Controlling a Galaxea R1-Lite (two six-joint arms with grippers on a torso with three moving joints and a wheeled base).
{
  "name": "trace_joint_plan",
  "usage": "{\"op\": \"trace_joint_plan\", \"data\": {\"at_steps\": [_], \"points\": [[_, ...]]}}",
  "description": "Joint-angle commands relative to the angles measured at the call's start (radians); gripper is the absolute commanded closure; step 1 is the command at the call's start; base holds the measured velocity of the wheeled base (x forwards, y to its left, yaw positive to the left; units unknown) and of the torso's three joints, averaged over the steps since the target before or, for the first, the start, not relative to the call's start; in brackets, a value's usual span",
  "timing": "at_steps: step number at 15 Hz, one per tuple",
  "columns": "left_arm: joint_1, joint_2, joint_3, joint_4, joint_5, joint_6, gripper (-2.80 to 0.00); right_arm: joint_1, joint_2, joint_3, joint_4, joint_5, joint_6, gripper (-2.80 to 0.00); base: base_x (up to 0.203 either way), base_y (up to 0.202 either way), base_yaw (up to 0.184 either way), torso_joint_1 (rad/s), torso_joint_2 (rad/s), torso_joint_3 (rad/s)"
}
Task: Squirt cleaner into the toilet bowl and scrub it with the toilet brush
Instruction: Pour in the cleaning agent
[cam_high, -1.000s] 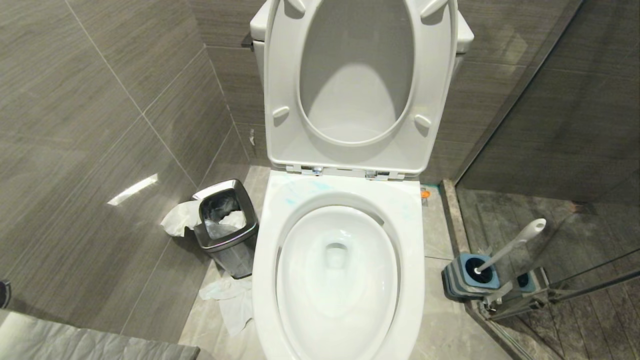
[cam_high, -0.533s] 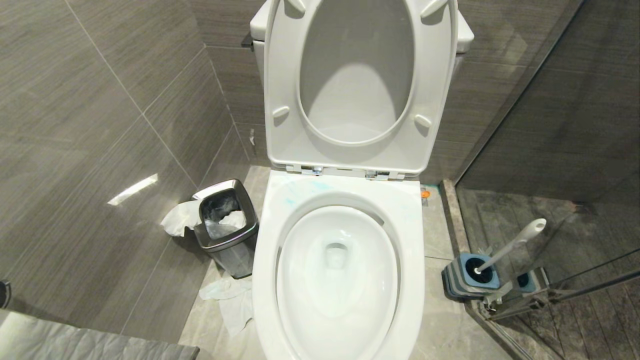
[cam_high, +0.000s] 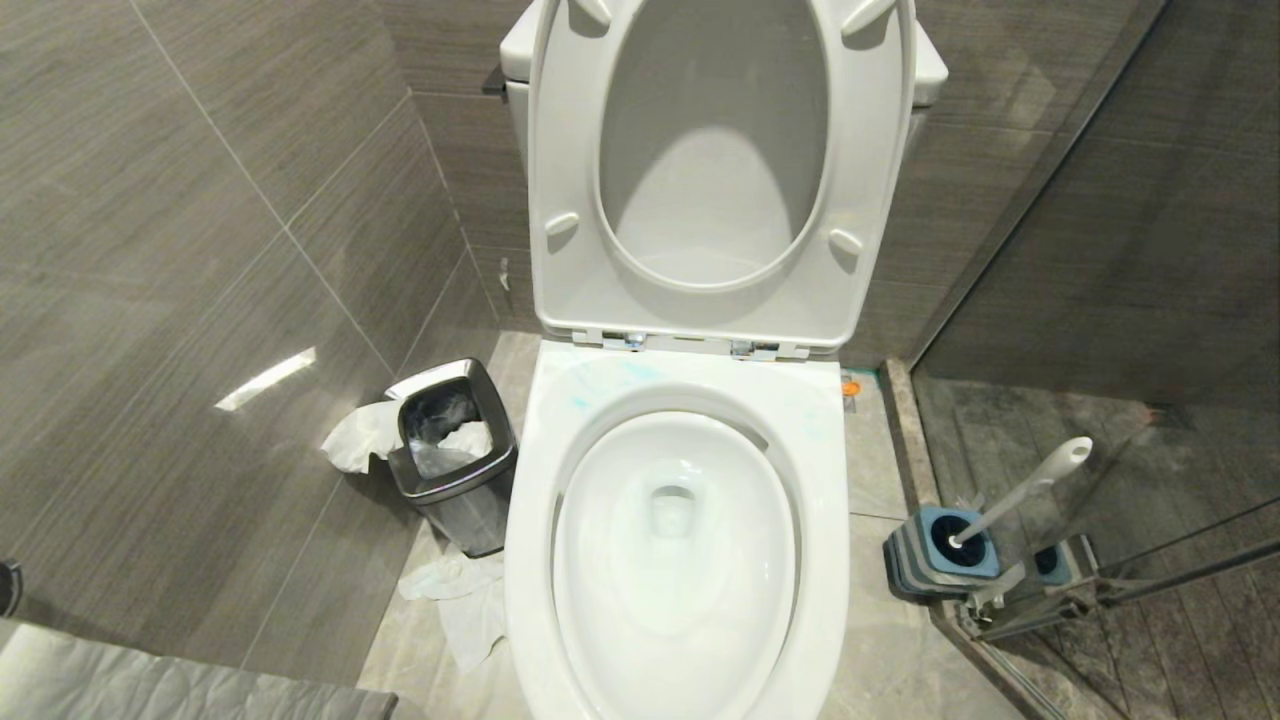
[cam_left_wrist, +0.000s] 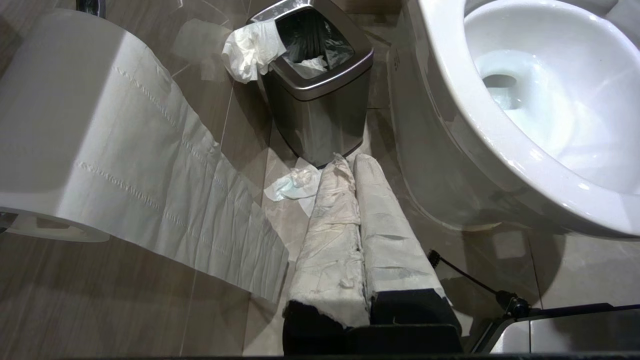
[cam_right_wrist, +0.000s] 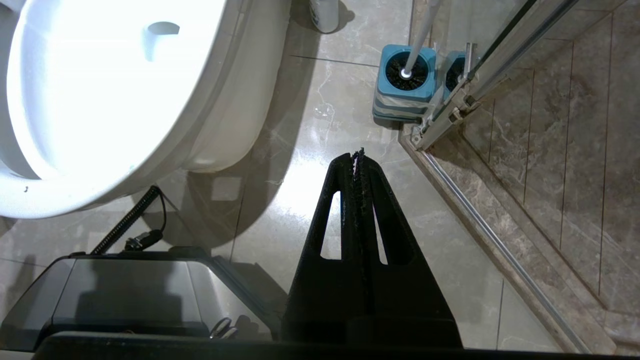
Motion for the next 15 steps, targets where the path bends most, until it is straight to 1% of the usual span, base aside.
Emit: {"op": "trace_joint_plan", "data": {"at_steps": [1, 6, 15], "points": [[-0.001, 0.002, 0.0, 0.0, 0.0, 0.001, 0.0, 0.0, 0.005, -0.001, 0.002, 0.001, 0.0, 0.0, 0.0, 0.0, 0.0, 0.0, 0.0, 0.0], [0.0, 0.002, -0.003, 0.005, 0.009, 0.001, 0.0, 0.001, 0.02, 0.003, 0.0, 0.004, 0.0, 0.0, 0.0, 0.0, 0.0, 0.0, 0.0, -0.015], [0.0, 0.002, -0.003, 0.005, 0.011, -0.001, 0.0, 0.002, 0.109, 0.003, -0.058, 0.01, 0.0, 0.0, 0.0, 0.0, 0.0, 0.003, 0.0, -0.183]]}}
